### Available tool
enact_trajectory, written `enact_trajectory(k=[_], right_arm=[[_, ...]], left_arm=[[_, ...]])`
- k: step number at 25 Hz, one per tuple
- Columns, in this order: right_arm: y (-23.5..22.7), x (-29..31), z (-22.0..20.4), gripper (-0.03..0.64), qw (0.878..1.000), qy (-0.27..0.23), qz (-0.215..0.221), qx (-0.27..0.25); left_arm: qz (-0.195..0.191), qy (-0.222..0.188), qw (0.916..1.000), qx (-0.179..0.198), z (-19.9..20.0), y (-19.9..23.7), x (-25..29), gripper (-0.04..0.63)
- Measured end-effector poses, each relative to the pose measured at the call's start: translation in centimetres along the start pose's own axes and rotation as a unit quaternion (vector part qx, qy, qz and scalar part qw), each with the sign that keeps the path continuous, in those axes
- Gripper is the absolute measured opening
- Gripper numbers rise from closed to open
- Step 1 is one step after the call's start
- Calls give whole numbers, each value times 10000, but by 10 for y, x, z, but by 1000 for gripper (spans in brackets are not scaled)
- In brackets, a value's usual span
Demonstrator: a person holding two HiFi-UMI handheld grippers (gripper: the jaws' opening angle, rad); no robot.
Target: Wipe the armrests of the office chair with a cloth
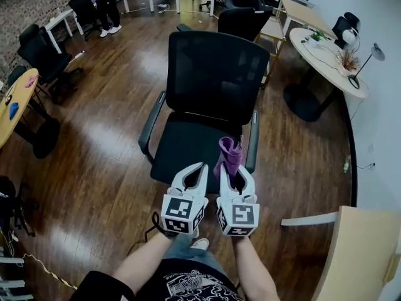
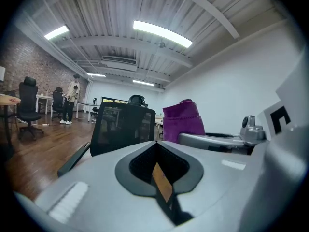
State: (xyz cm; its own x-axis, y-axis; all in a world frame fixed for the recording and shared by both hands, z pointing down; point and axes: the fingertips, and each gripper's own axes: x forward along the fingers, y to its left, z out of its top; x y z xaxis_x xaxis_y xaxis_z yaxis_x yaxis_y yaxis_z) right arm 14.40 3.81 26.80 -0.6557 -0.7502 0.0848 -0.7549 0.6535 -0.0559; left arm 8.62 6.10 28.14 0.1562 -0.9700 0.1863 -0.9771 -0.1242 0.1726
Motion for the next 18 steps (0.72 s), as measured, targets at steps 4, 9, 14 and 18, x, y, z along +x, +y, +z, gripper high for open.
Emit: enact_trajectory(k=[4,9,14,18], right_arm=[[5,-6,1,72,10000,-20,32,9],[18,2,2,72,9998,-36,116,127],[42,20,0,72,9991,23,406,88],[70,48,-4,72,9977,145,663,31]], left_arm=[[23,17,10000,23,2,0,-6,3],[130,82,9999,14,5,13,-13,3],[412,29,9991,-135,12,46,-18,4],[626,-69,9976,-279,20,80,-22,4]])
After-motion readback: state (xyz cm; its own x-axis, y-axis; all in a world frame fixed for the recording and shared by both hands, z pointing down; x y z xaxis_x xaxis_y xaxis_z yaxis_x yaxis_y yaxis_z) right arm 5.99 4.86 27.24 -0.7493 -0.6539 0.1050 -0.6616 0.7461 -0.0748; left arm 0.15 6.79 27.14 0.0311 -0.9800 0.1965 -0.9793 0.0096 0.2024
